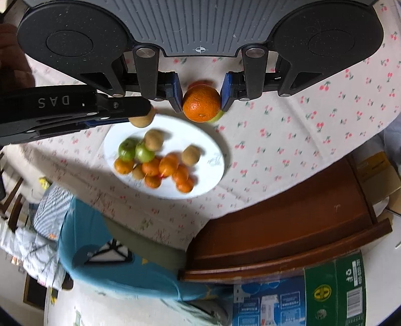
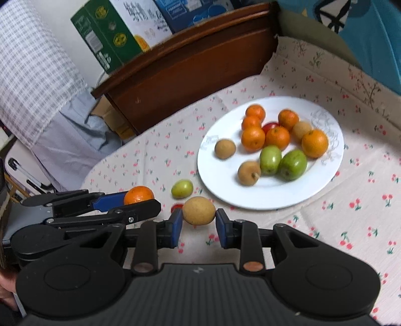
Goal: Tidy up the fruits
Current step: 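Carry both held fruits over the white plate, then lower both fruits onto the white plate and open both tools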
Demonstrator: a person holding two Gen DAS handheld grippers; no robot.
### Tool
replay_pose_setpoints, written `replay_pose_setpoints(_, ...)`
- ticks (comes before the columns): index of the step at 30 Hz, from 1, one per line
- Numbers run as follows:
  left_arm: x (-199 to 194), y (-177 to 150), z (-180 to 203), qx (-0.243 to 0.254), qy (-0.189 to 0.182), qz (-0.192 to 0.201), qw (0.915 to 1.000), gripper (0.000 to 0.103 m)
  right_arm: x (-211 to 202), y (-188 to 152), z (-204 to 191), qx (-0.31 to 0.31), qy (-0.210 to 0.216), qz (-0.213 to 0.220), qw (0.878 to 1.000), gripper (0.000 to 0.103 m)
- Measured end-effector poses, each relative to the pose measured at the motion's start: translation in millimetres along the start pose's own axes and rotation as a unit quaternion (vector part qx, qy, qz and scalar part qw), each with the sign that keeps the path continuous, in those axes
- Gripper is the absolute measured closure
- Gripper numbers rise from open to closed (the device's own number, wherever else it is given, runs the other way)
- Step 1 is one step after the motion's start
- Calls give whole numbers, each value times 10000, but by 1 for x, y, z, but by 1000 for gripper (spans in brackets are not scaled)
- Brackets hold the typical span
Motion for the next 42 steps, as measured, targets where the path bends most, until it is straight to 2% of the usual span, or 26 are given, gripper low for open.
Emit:
replay_pose_setpoints(10, 3, 29, 14, -269, -179, 219, 9992, 74, -21, 40, 22, 300, -67, 465, 9984, 74)
replay_pose_setpoints(19, 20, 42, 23, -521, -304, 265, 9978, 74, -25, 79, 39, 289, -178, 776, 9964, 74)
replay_pose_setpoints(26, 43, 40, 26, -705, -293, 119, 9970, 74, 0, 93, 56, 409, -184, 641, 9969, 74)
replay_pose_setpoints(42, 71, 36, 24, -855, -209, -72, 9961, 74, 40, 99, 74, 320, -368, 483, 9976, 74)
Point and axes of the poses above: each gripper's, at about its wrist camera, not at the fingertips, and x roughly the way its jaws point, z to its right, y to its top, the point moved 8 cm from there along x, roughly the way its jaws point, and after that the axes turned 6 degrees about z, right-handed, at the moved point
